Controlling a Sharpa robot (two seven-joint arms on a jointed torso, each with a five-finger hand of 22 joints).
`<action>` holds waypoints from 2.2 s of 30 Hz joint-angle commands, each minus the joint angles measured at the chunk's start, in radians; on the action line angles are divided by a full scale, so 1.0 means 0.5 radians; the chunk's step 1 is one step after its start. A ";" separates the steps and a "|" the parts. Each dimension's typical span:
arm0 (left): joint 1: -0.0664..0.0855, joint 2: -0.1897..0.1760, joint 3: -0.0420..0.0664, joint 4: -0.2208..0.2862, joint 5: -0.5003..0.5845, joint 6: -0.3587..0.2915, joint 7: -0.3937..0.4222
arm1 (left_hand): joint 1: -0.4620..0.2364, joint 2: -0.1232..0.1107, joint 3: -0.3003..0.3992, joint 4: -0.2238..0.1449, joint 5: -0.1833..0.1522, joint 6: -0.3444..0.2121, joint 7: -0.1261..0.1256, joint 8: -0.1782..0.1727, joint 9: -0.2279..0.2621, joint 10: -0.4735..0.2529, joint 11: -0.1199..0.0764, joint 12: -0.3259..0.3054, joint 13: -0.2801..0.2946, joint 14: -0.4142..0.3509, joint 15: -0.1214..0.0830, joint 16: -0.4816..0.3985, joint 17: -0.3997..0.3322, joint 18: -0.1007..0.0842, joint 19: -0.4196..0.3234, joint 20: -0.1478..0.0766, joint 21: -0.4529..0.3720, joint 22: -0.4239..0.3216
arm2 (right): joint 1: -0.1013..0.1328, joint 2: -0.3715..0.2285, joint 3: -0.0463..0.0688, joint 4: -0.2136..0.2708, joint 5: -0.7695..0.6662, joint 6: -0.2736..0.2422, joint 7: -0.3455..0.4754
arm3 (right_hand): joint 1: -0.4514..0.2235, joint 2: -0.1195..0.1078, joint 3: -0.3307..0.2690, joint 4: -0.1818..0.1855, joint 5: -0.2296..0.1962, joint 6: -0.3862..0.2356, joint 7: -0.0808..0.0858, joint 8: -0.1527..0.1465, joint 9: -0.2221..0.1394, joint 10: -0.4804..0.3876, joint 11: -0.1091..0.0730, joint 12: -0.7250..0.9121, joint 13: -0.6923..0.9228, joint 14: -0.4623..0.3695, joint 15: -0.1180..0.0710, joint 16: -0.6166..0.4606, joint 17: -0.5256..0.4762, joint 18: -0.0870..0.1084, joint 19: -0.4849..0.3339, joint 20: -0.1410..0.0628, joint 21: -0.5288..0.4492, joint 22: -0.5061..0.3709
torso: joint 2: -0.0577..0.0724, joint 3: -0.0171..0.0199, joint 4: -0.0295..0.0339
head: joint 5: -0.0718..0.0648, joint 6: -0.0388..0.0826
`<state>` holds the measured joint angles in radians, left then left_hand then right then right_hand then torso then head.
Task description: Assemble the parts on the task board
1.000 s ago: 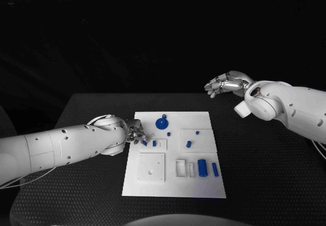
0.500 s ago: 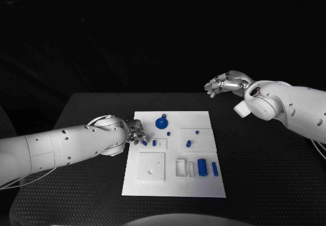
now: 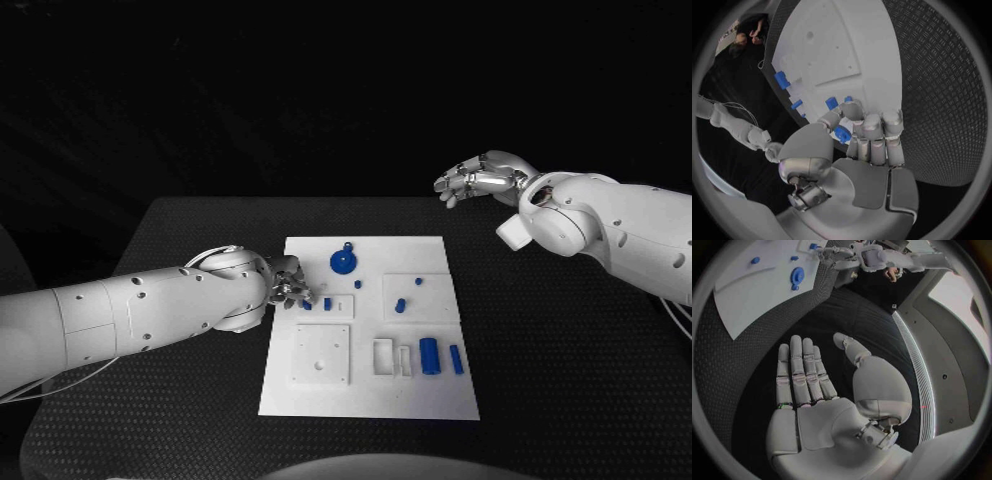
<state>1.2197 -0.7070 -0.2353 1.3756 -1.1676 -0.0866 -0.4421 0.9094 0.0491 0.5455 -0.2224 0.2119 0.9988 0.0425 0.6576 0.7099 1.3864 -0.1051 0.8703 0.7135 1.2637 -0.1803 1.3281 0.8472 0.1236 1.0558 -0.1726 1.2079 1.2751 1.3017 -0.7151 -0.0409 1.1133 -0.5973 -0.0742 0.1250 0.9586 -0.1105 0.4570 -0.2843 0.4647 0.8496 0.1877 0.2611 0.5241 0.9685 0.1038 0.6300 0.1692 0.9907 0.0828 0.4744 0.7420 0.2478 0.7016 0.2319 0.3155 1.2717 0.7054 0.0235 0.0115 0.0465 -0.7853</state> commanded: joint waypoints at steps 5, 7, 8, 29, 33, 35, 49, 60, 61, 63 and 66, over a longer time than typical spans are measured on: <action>-0.010 0.002 -0.007 -0.005 -0.007 0.070 0.000 | 0.038 0.010 0.020 -0.011 0.006 0.090 -0.081 0.003 0.017 0.018 -0.002 -0.014 -0.002 0.034 -0.049 0.005 -0.003 0.032 0.007 -0.152 0.007 -0.003 | -0.001 0.003 0.000 0.001 0.015 0.019 0.022 | -0.012 -0.005 0.007 0.008 0.012 0.012 -0.003 0.010 -0.003 0.017 -0.002 -0.012 -0.003 -0.005 0.008 -0.005 -0.002 0.028 -0.012 -0.005 0.009 0.003 | 0.000 0.0011 0.001 | 0.000 0.000; -0.010 0.007 -0.007 -0.006 -0.007 0.071 0.001 | 0.038 0.010 0.020 -0.012 0.006 0.090 -0.081 0.002 0.017 0.018 -0.002 -0.014 -0.003 0.034 -0.049 0.005 -0.003 0.032 0.007 -0.152 0.007 -0.003 | -0.001 0.003 0.000 0.001 0.015 0.018 0.022 | -0.012 -0.005 0.007 0.008 0.012 0.012 -0.003 0.010 -0.003 0.017 -0.002 -0.012 -0.003 -0.005 0.008 -0.005 -0.002 0.028 -0.012 -0.005 0.009 0.003 | 0.001 0.0005 0.002 | -0.002 0.000; -0.010 0.009 -0.007 -0.005 -0.005 0.068 0.002 | 0.038 0.010 0.020 -0.012 0.006 0.091 -0.081 0.002 0.017 0.018 -0.002 -0.015 -0.003 0.034 -0.049 0.005 -0.003 0.032 0.007 -0.152 0.007 -0.003 | -0.001 0.003 0.000 0.002 0.015 0.018 0.022 | -0.012 -0.005 0.007 0.008 0.012 0.012 -0.003 0.010 -0.003 0.017 -0.002 -0.012 -0.003 -0.005 0.008 -0.005 -0.002 0.028 -0.012 -0.005 0.009 0.003 | 0.001 0.0005 0.002 | -0.002 0.000; -0.009 0.016 -0.007 -0.037 0.067 0.092 0.008 | -0.160 -0.257 -0.028 0.232 -0.087 0.110 -0.073 -0.075 0.009 0.028 0.007 -0.039 -0.012 0.034 -0.044 -0.016 -0.011 0.038 0.006 -0.163 -0.015 -0.012 | -0.001 0.003 0.000 0.005 0.015 0.017 0.020 | -0.015 -0.006 0.005 0.008 0.013 0.011 -0.003 0.010 -0.004 0.016 -0.002 -0.013 -0.004 -0.006 0.008 -0.006 -0.003 0.028 -0.013 -0.005 0.009 0.003 | 0.000 0.0022 -0.001 | -0.010 -0.005; -0.009 0.016 -0.007 -0.040 0.067 0.094 0.008 | -0.175 -0.281 -0.029 0.254 -0.089 0.116 -0.075 -0.074 0.013 0.030 0.006 -0.039 -0.011 0.035 -0.045 -0.015 -0.010 0.039 0.007 -0.165 -0.015 -0.011 | -0.001 0.001 0.000 0.005 0.015 0.017 0.019 | -0.016 -0.007 0.005 0.009 0.013 0.011 -0.003 0.010 -0.004 0.016 -0.002 -0.013 -0.004 -0.006 0.008 -0.006 -0.003 0.028 -0.013 -0.005 0.009 0.003 | 0.001 0.0018 -0.001 | -0.010 -0.007; -0.009 0.016 -0.007 -0.043 0.067 0.092 0.007 | -0.180 -0.291 -0.030 0.262 -0.091 0.117 -0.075 -0.075 0.015 0.030 0.005 -0.039 -0.011 0.035 -0.045 -0.015 -0.010 0.040 0.007 -0.165 -0.015 -0.011 | -0.001 0.001 0.000 0.005 0.016 0.017 0.019 | -0.016 -0.007 0.005 0.009 0.013 0.011 -0.003 0.010 -0.004 0.016 -0.002 -0.013 -0.004 -0.006 0.008 -0.006 -0.003 0.028 -0.013 -0.004 0.009 0.003 | 0.000 0.0017 0.000 | -0.011 -0.007; -0.009 0.020 -0.006 -0.080 0.061 0.022 0.013 | -0.259 -0.396 -0.027 0.438 -0.324 0.120 -0.080 -0.078 0.039 0.030 0.001 -0.039 -0.005 0.034 -0.051 -0.013 -0.005 0.048 0.006 -0.175 -0.021 -0.010 | -0.001 0.003 0.000 0.001 0.016 0.018 0.020 | -0.020 -0.006 0.003 0.010 0.015 0.012 -0.003 0.010 -0.004 0.016 -0.002 -0.014 -0.004 -0.006 0.009 -0.006 -0.003 0.028 -0.013 -0.004 0.009 0.003 | 0.000 -0.0006 0.000 | -0.016 -0.002; -0.009 0.043 -0.006 -0.080 0.111 0.027 0.027 | -0.289 -0.457 -0.015 0.543 -0.326 0.124 -0.084 -0.072 0.054 0.034 -0.002 -0.036 0.001 0.033 -0.055 -0.007 0.000 0.056 0.009 -0.182 -0.019 -0.009 | -0.003 0.008 0.000 -0.004 0.016 0.024 0.020 | -0.022 -0.006 0.003 0.011 0.016 0.012 -0.003 0.011 -0.004 0.016 -0.002 -0.014 -0.004 -0.006 0.009 -0.006 -0.003 0.028 -0.013 -0.004 0.009 0.003 | 0.000 0.0003 0.000 | -0.022 0.001; -0.009 0.043 -0.005 -0.080 0.115 0.028 0.028 | -0.288 -0.458 -0.014 0.544 -0.326 0.124 -0.084 -0.071 0.054 0.034 -0.002 -0.036 0.001 0.033 -0.055 -0.007 0.000 0.056 0.009 -0.182 -0.018 -0.009 | -0.003 0.008 0.000 -0.004 0.016 0.023 0.020 | -0.022 -0.006 0.003 0.011 0.016 0.013 -0.004 0.011 -0.004 0.016 -0.002 -0.014 -0.004 -0.006 0.009 -0.006 -0.003 0.028 -0.013 -0.004 0.009 0.003 | 0.000 0.0003 0.001 | -0.022 0.000; -0.009 0.040 -0.005 -0.082 0.116 0.023 0.029 | -0.286 -0.457 -0.013 0.546 -0.326 0.124 -0.084 -0.071 0.055 0.034 -0.002 -0.035 0.001 0.033 -0.055 -0.007 0.000 0.057 0.009 -0.182 -0.018 -0.008 | -0.003 0.007 0.000 -0.004 0.016 0.023 0.020 | -0.023 -0.005 0.003 0.011 0.016 0.013 -0.004 0.011 -0.004 0.017 -0.002 -0.014 -0.004 -0.006 0.009 -0.006 -0.003 0.028 -0.013 -0.004 0.009 0.003 | -0.001 0.0008 0.001 | -0.023 0.000; -0.009 0.032 -0.005 -0.094 0.116 -0.004 0.035 | -0.283 -0.458 -0.012 0.548 -0.326 0.125 -0.084 -0.071 0.056 0.034 -0.002 -0.035 0.001 0.033 -0.055 -0.007 0.000 0.057 0.009 -0.183 -0.017 -0.008 | -0.003 0.007 0.000 -0.002 0.016 0.023 0.020 | -0.023 -0.005 0.002 0.012 0.017 0.013 -0.004 0.011 -0.004 0.017 -0.002 -0.014 -0.004 -0.006 0.009 -0.006 -0.003 0.028 -0.014 -0.004 0.009 0.003 | -0.001 0.0021 0.001 | -0.022 0.002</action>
<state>1.2162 -0.6898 -0.2383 1.3307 -1.1240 -0.0709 -0.4381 0.7679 -0.1708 0.5405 0.0460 0.0532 1.0558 0.0000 0.6238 0.7367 1.3976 -0.1090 0.8549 0.7130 1.2810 -0.2020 1.3242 0.8458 0.1455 1.0619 -0.1780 1.2002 1.2708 1.3008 -0.7122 -0.0409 1.1113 -0.5905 -0.0736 0.1248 0.9552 -0.1140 0.4570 -0.2843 0.4686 0.8496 0.1877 0.2611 0.5235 0.9685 0.1038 0.6300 0.1686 0.9907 0.0828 0.4744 0.7421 0.2478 0.7016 0.2319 0.3155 1.2720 0.7052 0.0237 0.0114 0.0351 -0.7845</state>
